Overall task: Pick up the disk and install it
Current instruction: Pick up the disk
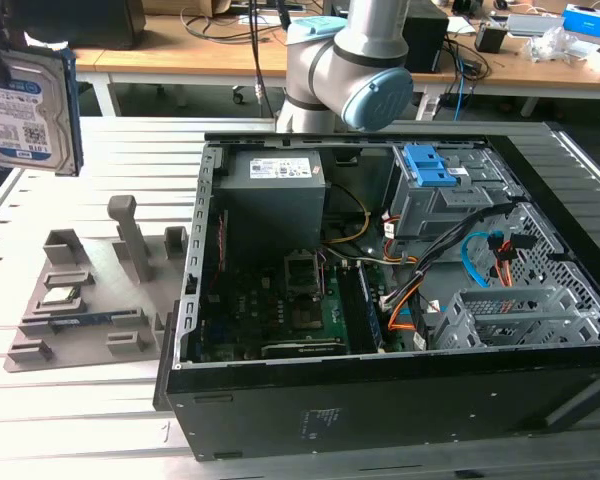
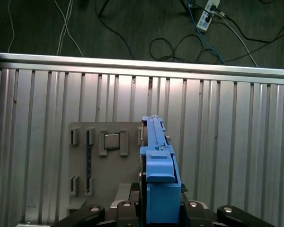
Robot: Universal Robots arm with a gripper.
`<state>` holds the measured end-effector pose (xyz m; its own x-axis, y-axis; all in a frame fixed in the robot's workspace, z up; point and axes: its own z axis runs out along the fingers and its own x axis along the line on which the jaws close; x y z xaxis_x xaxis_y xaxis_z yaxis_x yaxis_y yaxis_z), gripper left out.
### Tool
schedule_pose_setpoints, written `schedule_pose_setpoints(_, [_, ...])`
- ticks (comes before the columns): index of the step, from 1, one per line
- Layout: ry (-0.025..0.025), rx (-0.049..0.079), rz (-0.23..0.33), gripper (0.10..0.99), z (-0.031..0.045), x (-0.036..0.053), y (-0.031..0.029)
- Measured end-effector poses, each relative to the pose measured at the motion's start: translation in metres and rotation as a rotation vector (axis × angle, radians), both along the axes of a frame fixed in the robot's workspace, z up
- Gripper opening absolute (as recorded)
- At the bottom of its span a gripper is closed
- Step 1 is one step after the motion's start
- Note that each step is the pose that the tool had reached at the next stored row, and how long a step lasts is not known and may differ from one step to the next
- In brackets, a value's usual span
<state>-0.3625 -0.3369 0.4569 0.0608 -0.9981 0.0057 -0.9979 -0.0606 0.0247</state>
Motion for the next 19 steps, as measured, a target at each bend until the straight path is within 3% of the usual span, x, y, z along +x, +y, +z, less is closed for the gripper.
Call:
schedule_pose_setpoints(7, [0.0001,0.0,0.0,0.369,0.0187,0.0,0.0001])
schedule_pose_setpoints(11, [0.0,0.0,0.0,0.369,0.0364,0.0,0.0001])
schedule_pose_setpoints(19, [0.0,0.0,0.0,0.369,0.0569,0.0,0.0001])
